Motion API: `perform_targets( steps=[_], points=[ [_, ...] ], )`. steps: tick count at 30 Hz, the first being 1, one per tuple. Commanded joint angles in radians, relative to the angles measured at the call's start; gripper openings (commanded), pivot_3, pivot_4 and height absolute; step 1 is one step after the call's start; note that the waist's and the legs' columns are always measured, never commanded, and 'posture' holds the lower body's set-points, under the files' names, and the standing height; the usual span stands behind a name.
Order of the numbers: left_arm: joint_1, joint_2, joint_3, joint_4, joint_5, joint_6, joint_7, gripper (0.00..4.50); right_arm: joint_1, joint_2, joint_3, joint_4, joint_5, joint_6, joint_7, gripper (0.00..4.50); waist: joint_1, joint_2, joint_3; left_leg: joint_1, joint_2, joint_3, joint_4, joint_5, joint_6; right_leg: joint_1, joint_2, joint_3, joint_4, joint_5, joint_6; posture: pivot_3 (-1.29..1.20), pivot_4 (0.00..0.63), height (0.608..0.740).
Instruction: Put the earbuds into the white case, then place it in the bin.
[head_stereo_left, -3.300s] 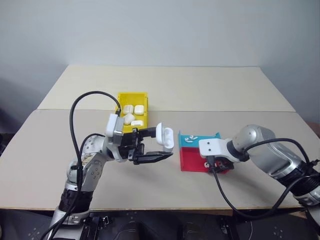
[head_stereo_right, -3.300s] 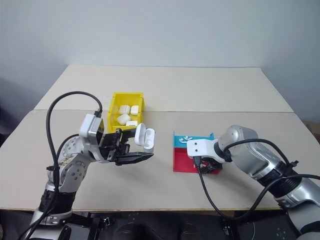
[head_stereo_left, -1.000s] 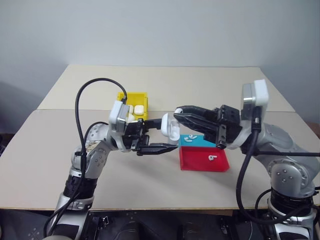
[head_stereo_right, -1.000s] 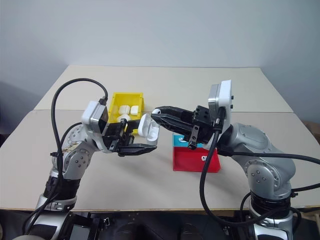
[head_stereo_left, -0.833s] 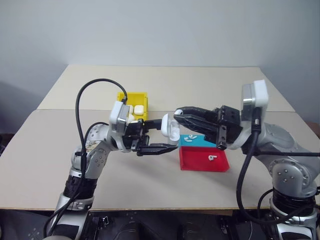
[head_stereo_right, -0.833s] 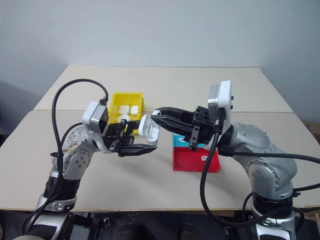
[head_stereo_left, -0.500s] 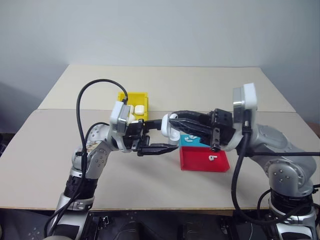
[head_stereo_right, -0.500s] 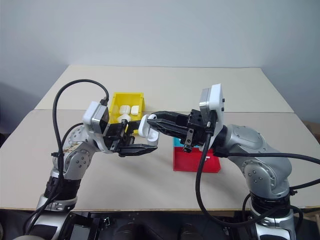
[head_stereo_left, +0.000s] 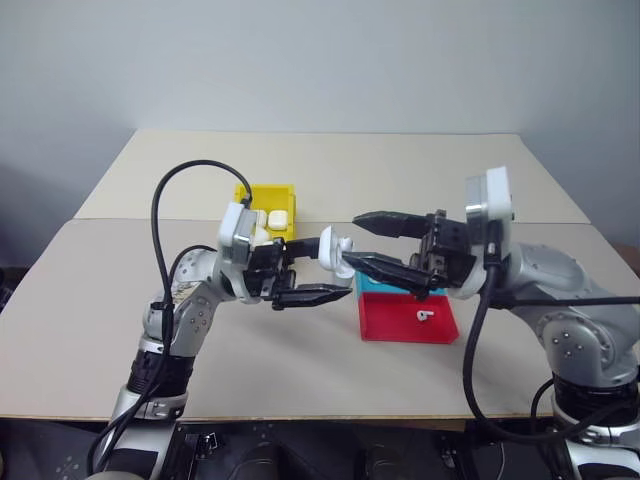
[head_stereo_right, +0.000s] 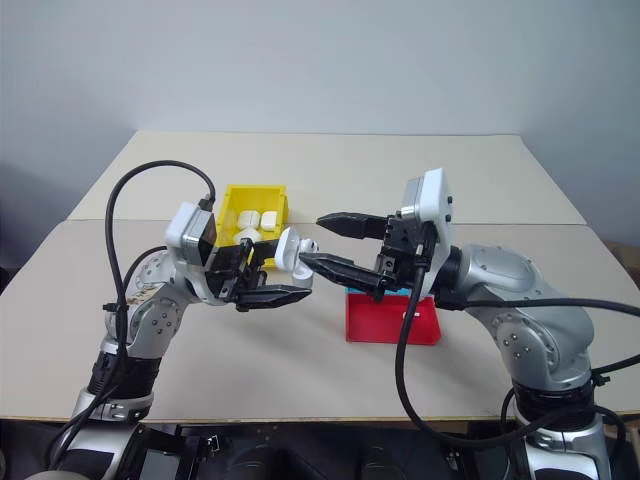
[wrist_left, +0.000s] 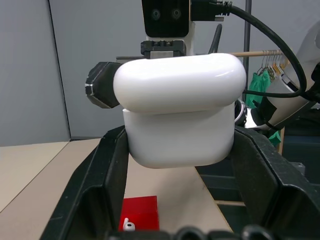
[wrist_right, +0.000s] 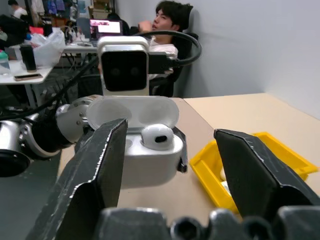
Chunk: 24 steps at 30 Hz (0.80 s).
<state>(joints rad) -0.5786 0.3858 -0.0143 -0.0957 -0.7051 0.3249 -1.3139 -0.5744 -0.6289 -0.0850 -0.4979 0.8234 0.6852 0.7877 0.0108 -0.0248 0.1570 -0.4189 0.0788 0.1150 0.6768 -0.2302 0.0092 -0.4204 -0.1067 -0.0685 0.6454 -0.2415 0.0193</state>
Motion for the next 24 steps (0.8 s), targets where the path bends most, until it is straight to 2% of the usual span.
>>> perform_targets(
  steps=[1,3,5,9,11,14,19,24],
  points=[
    [-0.021,-0.001,0.024,-0.027,-0.010,-0.033,0.005,2.76,-0.058,-0.044,-0.047,0.067,-0.021,-0.032,0.030,3.27,0.001,0.000,0.000,0.000,0.000,0.000,0.000,0.000,0.000,0.000,0.000,0.000,0.000,0.000,0.000,0.00,0.150,0.740],
    [-0.010,0.011,0.038,-0.030,-0.015,-0.030,0.012,2.76,-0.116,-0.094,-0.056,0.152,-0.038,-0.041,0.091,3.27,0.001,0.000,0.000,0.000,0.000,0.000,0.000,0.000,0.000,0.000,0.000,0.000,0.000,0.000,0.000,0.00,0.150,0.740],
    [0.006,0.038,0.053,-0.034,-0.015,-0.030,0.006,2.76,-0.210,-0.169,-0.013,0.277,-0.114,-0.091,0.210,3.27,-0.001,0.000,0.000,-0.001,0.000,0.000,0.000,0.000,0.000,-0.001,0.000,0.000,-0.001,0.000,0.000,0.00,0.150,0.740],
    [0.034,0.072,0.088,-0.048,-0.029,-0.027,0.020,2.76,-0.389,-0.236,0.230,0.562,-0.402,-0.306,0.452,3.27,-0.011,0.001,0.000,0.000,0.000,0.001,-0.002,0.000,0.000,-0.002,0.000,0.001,-0.001,0.000,0.000,0.00,0.150,0.740],
    [0.050,0.076,0.104,-0.064,-0.035,-0.026,0.040,2.76,-0.478,-0.214,0.363,0.722,-0.572,-0.437,0.522,3.27,-0.019,0.001,0.000,0.000,0.001,0.001,-0.002,0.000,0.000,-0.001,0.001,0.001,-0.002,0.000,0.000,0.00,0.150,0.740],
    [0.071,0.081,0.115,-0.088,-0.038,-0.025,0.061,2.76,-0.574,-0.147,0.471,0.907,-0.715,-0.543,0.576,3.27,-0.026,0.001,0.001,0.000,0.001,0.002,-0.001,0.000,0.000,-0.001,0.001,0.001,-0.001,0.000,0.000,0.00,0.150,0.740],
    [0.098,0.092,0.131,-0.126,-0.044,-0.027,0.093,2.76,-0.661,-0.037,0.585,1.125,-0.870,-0.640,0.656,3.27,-0.025,0.003,0.002,-0.004,0.001,0.003,-0.001,0.004,-0.008,-0.005,0.001,0.001,-0.001,0.000,0.000,0.00,0.150,0.740],
    [0.122,0.107,0.151,-0.148,-0.059,-0.022,0.113,2.76,-0.669,0.026,0.644,1.196,-0.981,-0.635,0.684,3.27,-0.019,0.003,0.002,-0.004,0.001,0.002,0.000,0.004,-0.007,-0.004,0.000,0.000,-0.001,0.000,0.000,0.00,0.150,0.740]
  ],
)
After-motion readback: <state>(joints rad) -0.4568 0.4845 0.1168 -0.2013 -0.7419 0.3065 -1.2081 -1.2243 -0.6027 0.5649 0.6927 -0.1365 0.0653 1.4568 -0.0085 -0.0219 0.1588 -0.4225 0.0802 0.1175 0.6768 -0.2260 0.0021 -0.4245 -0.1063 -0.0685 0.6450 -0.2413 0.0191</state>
